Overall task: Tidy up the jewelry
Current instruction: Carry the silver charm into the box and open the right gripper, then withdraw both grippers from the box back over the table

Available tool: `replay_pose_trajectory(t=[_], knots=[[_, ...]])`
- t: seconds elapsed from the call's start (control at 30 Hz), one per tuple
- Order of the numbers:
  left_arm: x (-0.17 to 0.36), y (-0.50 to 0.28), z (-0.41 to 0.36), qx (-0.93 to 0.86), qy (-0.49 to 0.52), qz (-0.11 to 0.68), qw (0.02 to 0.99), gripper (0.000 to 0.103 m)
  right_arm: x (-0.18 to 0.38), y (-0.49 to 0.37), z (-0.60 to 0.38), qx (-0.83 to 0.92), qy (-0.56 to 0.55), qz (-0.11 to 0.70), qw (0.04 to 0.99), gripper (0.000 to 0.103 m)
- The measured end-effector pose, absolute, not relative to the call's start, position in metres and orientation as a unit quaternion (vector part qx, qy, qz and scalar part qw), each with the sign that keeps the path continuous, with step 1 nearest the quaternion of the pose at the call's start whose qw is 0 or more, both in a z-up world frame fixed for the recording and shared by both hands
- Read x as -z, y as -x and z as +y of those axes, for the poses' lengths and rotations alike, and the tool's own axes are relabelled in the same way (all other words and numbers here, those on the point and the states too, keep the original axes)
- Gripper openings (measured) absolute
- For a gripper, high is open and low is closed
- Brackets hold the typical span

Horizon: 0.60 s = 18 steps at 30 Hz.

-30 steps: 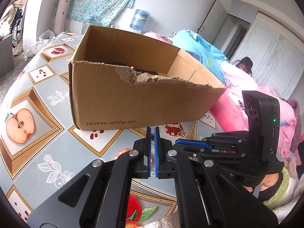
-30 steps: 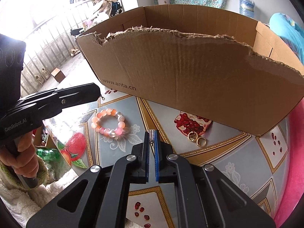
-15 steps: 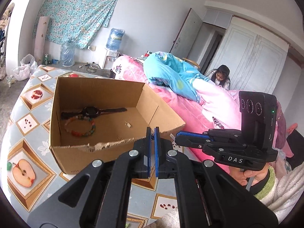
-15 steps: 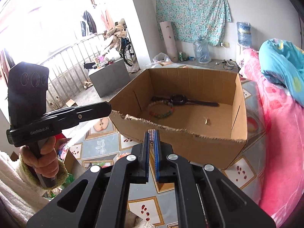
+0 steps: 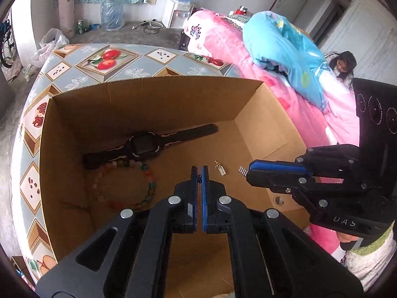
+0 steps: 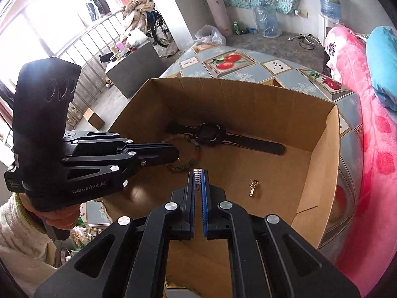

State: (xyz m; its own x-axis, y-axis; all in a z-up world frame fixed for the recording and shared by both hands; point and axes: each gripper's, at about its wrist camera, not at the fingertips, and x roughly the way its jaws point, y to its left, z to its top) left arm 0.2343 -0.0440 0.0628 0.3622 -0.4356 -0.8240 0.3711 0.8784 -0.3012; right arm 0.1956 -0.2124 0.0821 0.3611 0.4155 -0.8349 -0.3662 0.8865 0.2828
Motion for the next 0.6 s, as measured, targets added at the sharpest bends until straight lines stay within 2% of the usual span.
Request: replay_pose_trajectory(t=[0.17,0.23,0.3,0.6], knots=[[-0.043,-0.26,-0.044,0.22,0.048,0.561,0.797,0.003,-0.06,-0.228,-0.21,-0.228,-0.031,0.56,0.796,0.005],[-0.039,-0.265,-0.038,0.217,0.066,0.571,0.789,0.013,-0.054,-0.235,-0.209,-0.226,-0.039,0.573,0.787,0.005],[-0.036,-0.269,-0.033,0.211,0.076,0.573,0.789,0.015,-0.048,-0.238,-0.21,-0.225,-0.044,0.58,0.782,0.005],[-0.042,-0.262,-0.022,0.206,0.084,0.56,0.798,0.017,-0.043,-0.241,-0.208,-0.211,-0.033,0.581,0.786,0.006]])
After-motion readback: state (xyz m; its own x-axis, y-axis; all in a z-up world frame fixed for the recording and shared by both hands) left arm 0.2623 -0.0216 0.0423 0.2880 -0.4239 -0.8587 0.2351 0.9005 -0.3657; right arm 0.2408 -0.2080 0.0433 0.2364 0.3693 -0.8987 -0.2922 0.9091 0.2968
